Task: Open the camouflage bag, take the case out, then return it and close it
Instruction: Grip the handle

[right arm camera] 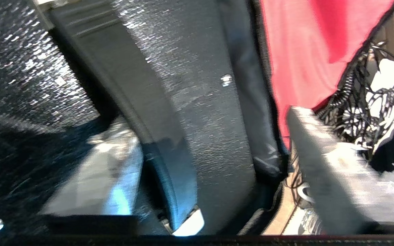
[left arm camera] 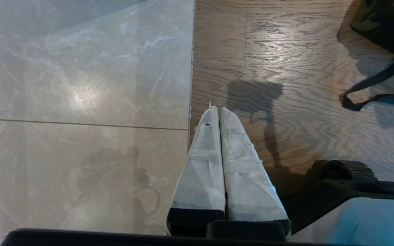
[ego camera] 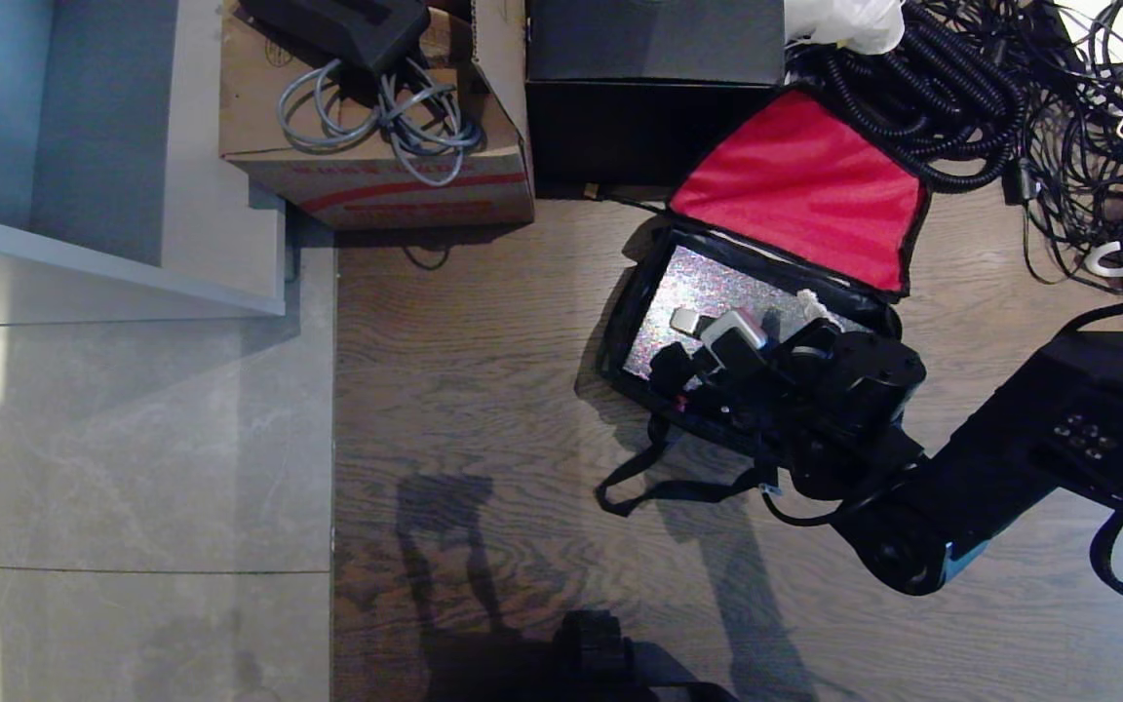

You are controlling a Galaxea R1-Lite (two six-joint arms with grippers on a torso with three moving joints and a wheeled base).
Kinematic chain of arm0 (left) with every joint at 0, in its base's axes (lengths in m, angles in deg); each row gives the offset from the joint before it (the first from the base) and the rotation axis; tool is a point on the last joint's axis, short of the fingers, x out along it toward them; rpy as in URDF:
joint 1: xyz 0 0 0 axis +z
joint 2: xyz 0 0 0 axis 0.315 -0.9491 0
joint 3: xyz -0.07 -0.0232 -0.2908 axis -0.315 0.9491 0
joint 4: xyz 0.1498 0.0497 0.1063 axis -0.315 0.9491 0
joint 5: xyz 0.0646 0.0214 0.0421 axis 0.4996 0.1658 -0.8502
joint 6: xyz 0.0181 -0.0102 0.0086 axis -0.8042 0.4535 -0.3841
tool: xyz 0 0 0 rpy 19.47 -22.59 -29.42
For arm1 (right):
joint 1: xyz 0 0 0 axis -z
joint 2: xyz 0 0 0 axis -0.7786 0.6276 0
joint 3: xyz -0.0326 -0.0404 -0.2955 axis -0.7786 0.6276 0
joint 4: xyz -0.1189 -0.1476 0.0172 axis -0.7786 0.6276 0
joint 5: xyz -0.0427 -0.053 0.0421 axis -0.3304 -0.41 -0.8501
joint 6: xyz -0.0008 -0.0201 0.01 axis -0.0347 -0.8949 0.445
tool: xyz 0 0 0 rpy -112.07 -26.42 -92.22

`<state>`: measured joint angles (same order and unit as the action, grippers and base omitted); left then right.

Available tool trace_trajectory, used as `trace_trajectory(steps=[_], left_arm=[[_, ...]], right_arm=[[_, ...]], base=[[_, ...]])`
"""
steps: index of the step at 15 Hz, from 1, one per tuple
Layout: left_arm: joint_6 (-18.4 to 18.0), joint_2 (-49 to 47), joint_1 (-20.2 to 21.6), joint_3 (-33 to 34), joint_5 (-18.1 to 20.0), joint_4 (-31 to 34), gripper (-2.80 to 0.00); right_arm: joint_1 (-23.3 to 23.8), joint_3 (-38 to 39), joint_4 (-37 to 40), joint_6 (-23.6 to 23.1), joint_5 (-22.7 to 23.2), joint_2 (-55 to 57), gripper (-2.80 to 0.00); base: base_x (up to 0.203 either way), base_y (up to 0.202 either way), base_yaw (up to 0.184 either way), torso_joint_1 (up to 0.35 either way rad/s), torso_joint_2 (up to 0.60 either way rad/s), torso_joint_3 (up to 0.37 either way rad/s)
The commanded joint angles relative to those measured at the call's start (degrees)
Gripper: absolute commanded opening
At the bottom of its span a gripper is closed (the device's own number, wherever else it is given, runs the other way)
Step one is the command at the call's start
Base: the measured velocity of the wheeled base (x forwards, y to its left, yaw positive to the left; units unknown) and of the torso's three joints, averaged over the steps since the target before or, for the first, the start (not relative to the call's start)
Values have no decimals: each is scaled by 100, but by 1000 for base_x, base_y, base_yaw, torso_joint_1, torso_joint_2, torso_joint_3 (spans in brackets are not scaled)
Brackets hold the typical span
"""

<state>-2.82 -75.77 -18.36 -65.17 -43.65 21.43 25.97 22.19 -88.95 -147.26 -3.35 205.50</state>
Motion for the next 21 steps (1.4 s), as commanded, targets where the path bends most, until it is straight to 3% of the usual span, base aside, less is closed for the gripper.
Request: trace_trajectory(steps=[1, 10, 13, 17, 20, 21], left_arm=[[4, 5, 0, 0, -2, 0, -280], [4, 8, 0, 0, -2, 0, -280], [4, 9, 0, 0, -2, 0, -280], [4, 4, 0, 0, -2, 0, -280], [4, 9, 0, 0, -2, 0, -280], [4, 0, 0, 0, -2, 0, -280]], right_arm=[[2, 53, -7, 37, -62, 85, -280], [-15, 558, 344, 307, -118, 97, -280], [-22, 906, 990, 607, -604, -142, -280], [-401, 1236, 2548, 1952, -896, -378, -280], [-744, 1114, 3807, 3253, -985, -298, -280], [-776, 1030, 3982, 3480, -983, -236, -280]], base=[[0, 0, 0, 0, 0, 0], [0, 0, 0, 0, 0, 0], [0, 0, 0, 0, 0, 0], [0, 0, 0, 0, 0, 0], [0, 0, 0, 0, 0, 0], [0, 0, 0, 0, 0, 0]])
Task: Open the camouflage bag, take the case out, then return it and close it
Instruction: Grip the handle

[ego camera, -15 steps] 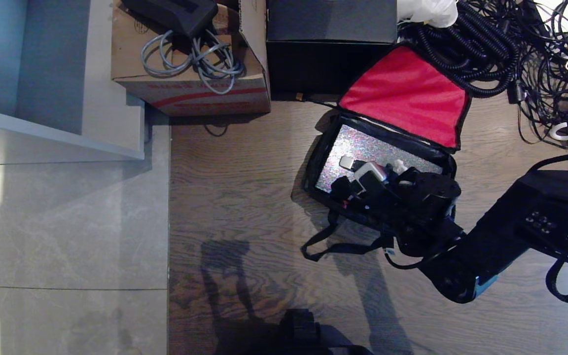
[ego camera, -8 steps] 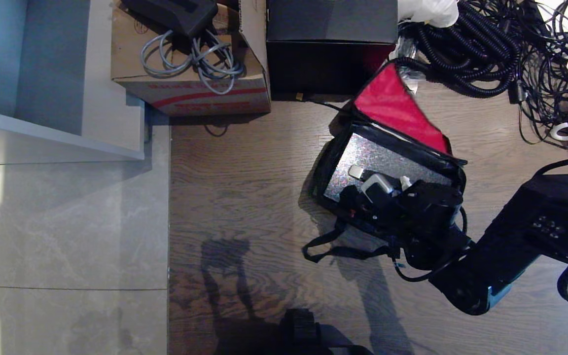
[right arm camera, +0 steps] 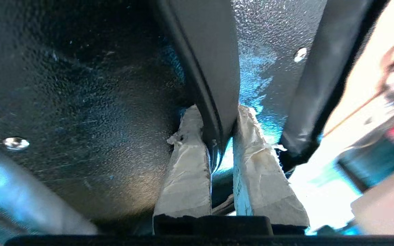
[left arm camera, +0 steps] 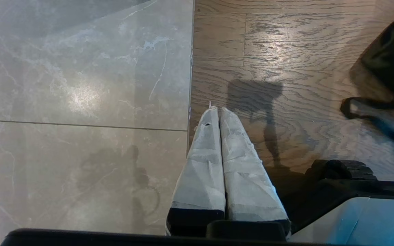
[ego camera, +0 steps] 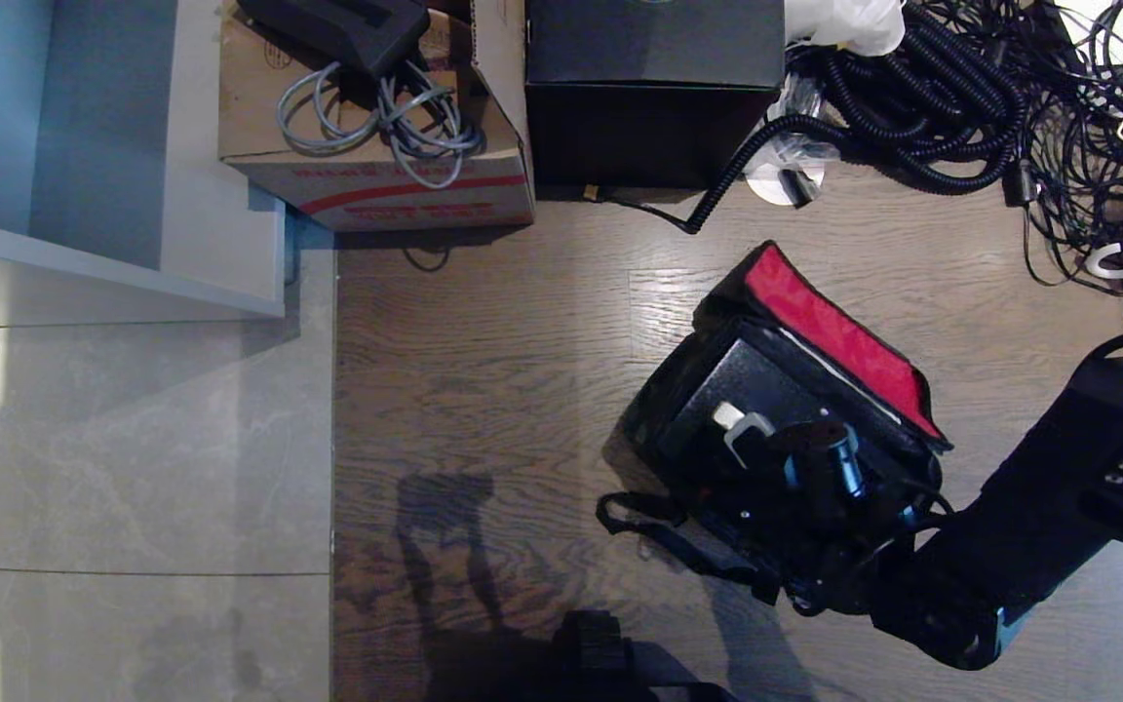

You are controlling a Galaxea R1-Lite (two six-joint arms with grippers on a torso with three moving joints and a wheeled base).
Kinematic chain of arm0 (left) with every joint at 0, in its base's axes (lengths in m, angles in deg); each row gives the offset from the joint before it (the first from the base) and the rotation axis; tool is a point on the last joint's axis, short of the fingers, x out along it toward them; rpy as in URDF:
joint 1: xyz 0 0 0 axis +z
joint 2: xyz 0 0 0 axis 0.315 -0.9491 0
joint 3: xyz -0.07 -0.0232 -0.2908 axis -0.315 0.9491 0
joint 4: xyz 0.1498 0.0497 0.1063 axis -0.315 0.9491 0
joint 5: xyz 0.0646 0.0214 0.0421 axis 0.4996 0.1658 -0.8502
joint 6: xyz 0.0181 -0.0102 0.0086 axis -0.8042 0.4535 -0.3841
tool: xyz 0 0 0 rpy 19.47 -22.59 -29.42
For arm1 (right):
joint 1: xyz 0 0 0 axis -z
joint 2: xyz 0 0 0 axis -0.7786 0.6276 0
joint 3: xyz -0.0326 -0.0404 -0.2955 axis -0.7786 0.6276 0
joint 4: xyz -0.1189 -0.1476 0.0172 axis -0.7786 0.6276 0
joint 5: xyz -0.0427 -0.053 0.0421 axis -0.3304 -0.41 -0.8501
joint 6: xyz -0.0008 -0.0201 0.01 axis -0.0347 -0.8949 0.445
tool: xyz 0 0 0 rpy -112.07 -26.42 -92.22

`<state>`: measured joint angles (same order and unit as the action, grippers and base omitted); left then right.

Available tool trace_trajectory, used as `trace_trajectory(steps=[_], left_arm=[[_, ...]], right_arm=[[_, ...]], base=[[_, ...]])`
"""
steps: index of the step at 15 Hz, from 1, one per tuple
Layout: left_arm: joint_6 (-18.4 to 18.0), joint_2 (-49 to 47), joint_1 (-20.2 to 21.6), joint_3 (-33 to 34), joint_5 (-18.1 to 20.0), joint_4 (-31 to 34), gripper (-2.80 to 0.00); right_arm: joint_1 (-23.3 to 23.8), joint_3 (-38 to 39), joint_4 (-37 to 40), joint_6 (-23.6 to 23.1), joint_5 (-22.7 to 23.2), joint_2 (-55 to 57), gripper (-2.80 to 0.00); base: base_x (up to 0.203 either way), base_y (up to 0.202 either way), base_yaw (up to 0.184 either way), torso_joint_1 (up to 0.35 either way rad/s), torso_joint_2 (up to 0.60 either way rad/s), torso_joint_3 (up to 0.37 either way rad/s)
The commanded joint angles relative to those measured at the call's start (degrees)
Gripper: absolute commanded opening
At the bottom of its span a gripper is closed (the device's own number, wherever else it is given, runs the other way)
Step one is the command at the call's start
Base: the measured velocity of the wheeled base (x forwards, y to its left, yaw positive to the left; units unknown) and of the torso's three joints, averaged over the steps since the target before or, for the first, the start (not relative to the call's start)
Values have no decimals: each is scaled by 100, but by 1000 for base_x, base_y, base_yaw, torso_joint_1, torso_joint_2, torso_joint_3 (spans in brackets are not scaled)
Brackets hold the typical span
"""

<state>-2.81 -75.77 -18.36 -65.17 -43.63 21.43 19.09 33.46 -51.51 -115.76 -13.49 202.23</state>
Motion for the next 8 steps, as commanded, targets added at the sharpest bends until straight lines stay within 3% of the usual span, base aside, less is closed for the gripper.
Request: trace_trajectory(steps=[1, 2, 3, 8], left_arm=[[4, 2, 0, 0, -3, 0, -280], [4, 1, 0, 0, -3, 0, -280], [4, 1, 0, 0, -3, 0, -280], [4, 8, 0, 0, -3, 0, -280]], right_arm=[[-92, -171, 217, 382, 36, 118, -280], [-87, -161, 219, 387, 49, 107, -64], [-83, -168, 275, 340, 80, 78, 0], [12, -386, 169, 360, 0, 215, 0]], base=[[0, 0, 0, 0, 0, 0], [0, 0, 0, 0, 0, 0], [0, 0, 0, 0, 0, 0], [0, 0, 0, 0, 0, 0]])
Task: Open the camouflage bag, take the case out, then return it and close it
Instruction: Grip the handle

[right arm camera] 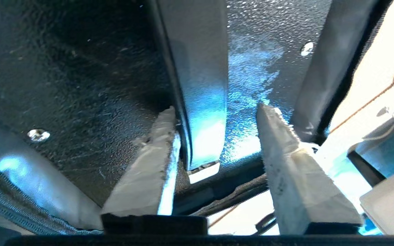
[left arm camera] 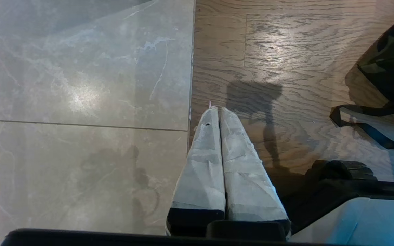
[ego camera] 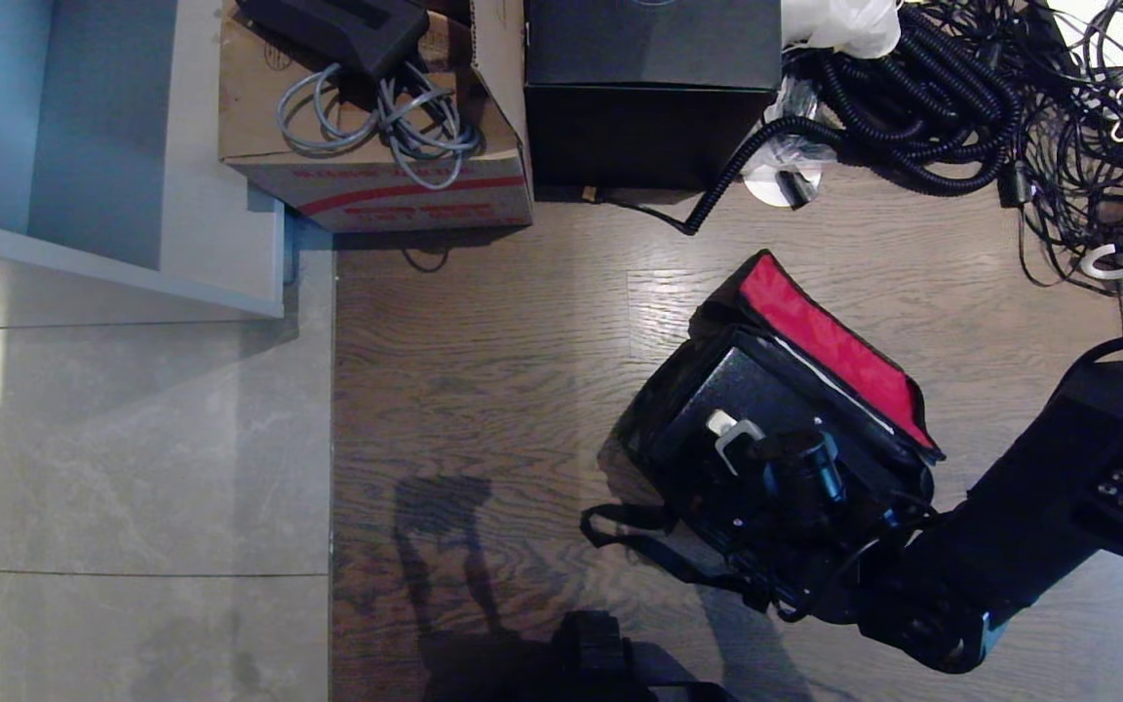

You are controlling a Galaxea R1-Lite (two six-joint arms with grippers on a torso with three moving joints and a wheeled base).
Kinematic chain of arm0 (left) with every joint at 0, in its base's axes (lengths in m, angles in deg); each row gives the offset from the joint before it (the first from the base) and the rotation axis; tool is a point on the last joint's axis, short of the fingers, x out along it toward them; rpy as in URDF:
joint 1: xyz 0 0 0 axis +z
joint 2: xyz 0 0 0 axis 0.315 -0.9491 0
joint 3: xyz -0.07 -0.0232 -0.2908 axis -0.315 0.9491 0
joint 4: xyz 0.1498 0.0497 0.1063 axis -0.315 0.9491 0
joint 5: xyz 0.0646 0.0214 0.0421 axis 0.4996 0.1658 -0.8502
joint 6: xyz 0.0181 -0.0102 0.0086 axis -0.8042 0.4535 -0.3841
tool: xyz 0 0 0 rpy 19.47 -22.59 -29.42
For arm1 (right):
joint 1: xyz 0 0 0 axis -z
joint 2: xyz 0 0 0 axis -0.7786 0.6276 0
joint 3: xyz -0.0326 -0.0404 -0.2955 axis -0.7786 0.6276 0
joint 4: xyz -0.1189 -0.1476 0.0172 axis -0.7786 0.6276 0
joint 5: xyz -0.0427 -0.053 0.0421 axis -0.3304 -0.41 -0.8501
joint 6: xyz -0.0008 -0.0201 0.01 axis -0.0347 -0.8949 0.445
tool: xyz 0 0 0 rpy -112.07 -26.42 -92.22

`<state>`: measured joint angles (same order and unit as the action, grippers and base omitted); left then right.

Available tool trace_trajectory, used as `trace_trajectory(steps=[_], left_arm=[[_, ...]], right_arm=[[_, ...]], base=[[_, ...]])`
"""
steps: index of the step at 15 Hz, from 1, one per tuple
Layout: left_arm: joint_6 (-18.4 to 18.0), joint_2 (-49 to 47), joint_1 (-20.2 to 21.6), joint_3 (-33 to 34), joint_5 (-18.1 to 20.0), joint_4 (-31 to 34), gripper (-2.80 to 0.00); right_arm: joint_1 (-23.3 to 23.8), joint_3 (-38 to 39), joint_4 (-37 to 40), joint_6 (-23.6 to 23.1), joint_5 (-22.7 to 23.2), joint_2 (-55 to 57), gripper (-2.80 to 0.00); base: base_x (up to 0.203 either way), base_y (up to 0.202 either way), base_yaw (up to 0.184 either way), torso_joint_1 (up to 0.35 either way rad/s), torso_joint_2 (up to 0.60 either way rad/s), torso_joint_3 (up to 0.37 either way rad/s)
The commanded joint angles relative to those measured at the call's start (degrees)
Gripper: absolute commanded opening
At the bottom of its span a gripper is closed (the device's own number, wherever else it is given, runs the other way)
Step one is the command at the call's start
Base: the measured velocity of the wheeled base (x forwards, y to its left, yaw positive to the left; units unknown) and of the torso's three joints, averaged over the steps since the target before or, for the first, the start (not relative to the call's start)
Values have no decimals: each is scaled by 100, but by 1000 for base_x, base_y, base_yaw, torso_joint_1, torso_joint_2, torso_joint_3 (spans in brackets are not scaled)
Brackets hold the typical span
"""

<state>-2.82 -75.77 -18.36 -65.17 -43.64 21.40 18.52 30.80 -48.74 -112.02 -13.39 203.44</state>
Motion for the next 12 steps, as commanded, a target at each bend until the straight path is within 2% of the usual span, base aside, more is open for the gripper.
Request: trace_trajectory(steps=[1, 4, 6, 10, 12], left_arm=[[4, 0, 0, 0, -2, 2, -280], [4, 0, 0, 0, -2, 2, -280], [4, 9, 0, 0, -2, -6, -280], [4, 9, 0, 0, -2, 2, -280], [4, 5, 0, 0, -2, 2, -280]], right_arm=[[114, -141, -152, -24, -18, 97, 0], [106, -496, -238, 84, -83, 146, 0], [106, -829, -275, 169, -345, 207, 0], [106, -1381, -246, 516, -420, 263, 0], [151, -1590, -202, 510, -697, 271, 0]], base=[[0, 0, 0, 0, 0, 0], [0, 0, 0, 0, 0, 0], [0, 0, 0, 0, 0, 0], [0, 0, 0, 0, 0, 0], [0, 0, 0, 0, 0, 0]])
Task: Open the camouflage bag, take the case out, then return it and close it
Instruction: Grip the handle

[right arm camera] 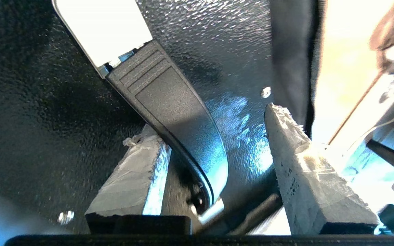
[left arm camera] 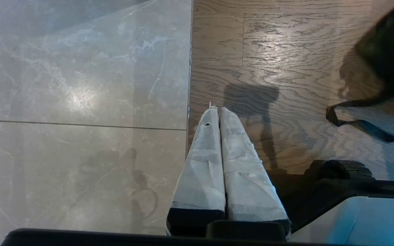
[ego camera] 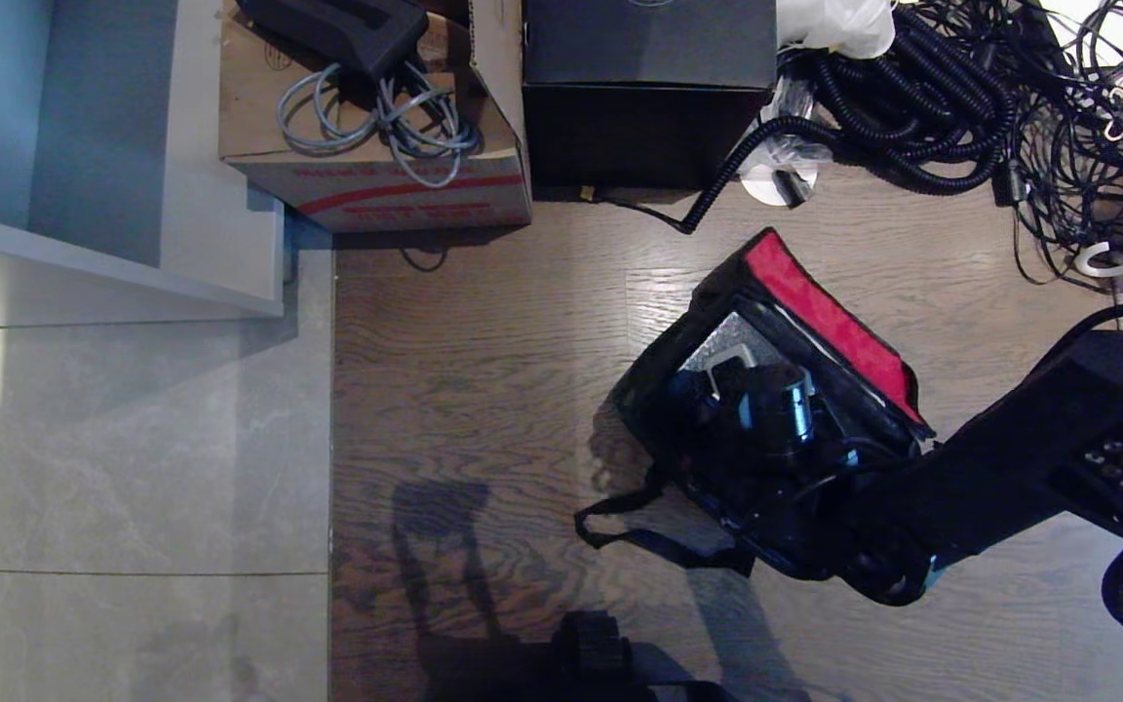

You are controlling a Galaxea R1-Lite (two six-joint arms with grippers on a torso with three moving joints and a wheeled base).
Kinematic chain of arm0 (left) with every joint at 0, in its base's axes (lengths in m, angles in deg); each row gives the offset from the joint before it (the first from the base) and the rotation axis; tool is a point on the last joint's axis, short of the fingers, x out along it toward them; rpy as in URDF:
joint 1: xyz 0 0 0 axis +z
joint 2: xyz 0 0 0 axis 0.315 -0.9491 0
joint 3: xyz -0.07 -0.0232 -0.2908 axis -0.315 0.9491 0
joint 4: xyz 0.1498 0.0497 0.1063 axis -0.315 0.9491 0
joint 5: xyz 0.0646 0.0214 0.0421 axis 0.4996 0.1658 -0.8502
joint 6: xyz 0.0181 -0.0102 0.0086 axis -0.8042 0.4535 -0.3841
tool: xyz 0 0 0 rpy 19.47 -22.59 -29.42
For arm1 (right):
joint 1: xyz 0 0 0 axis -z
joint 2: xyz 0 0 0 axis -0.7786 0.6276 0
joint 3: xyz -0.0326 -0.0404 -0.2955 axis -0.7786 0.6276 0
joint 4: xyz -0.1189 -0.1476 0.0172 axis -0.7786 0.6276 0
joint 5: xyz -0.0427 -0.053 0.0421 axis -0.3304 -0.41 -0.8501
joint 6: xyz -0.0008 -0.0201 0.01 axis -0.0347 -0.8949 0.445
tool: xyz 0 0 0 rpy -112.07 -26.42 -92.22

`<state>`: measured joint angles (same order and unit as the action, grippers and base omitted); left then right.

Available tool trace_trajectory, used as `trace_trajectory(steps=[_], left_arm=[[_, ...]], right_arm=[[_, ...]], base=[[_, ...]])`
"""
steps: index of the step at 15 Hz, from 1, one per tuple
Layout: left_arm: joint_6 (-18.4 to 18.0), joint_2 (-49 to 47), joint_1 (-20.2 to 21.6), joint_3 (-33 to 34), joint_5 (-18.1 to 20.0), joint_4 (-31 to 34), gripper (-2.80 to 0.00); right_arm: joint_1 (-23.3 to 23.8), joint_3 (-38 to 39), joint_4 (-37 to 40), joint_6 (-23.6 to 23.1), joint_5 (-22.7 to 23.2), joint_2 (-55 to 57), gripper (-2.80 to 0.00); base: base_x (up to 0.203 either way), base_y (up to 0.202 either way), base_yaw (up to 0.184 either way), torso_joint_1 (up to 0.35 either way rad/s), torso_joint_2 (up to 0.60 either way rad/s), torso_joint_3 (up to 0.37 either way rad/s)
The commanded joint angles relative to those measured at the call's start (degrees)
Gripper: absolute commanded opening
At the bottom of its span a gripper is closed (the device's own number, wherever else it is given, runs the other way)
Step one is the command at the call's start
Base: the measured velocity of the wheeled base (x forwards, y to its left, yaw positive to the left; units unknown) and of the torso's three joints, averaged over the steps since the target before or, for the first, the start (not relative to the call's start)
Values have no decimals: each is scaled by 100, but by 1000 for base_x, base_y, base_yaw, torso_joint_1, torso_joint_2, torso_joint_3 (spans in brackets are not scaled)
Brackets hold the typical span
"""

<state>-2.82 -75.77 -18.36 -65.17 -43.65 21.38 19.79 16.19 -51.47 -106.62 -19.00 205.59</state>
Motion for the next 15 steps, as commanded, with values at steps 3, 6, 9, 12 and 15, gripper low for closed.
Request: trace_trajectory(steps=[3, 6, 9, 12, 15], left_arm=[[4, 4, 0, 0, -2, 4, -280], [4, 9, 0, 0, -2, 4, -280], [4, 0, 0, 0, -2, 4, -280], [4, 9, 0, 0, -2, 4, -280], [4, 9, 0, 0, -2, 4, -280]], right_arm=[[62, -229, 329, 52, -167, -14, 0], [145, -461, 363, 158, -223, -9, 0], [147, -41, 607, 122, -315, -133, 0], [53, 517, 917, 55, -308, -459, 0], [57, 473, 884, 42, -335, -444, 0]], base=[[0, 0, 0, 0, 0, 0], [0, 0, 0, 0, 0, 0], [0, 0, 0, 0, 0, 0], [0, 0, 0, 0, 0, 0], [0, 0, 0, 0, 0, 0]])
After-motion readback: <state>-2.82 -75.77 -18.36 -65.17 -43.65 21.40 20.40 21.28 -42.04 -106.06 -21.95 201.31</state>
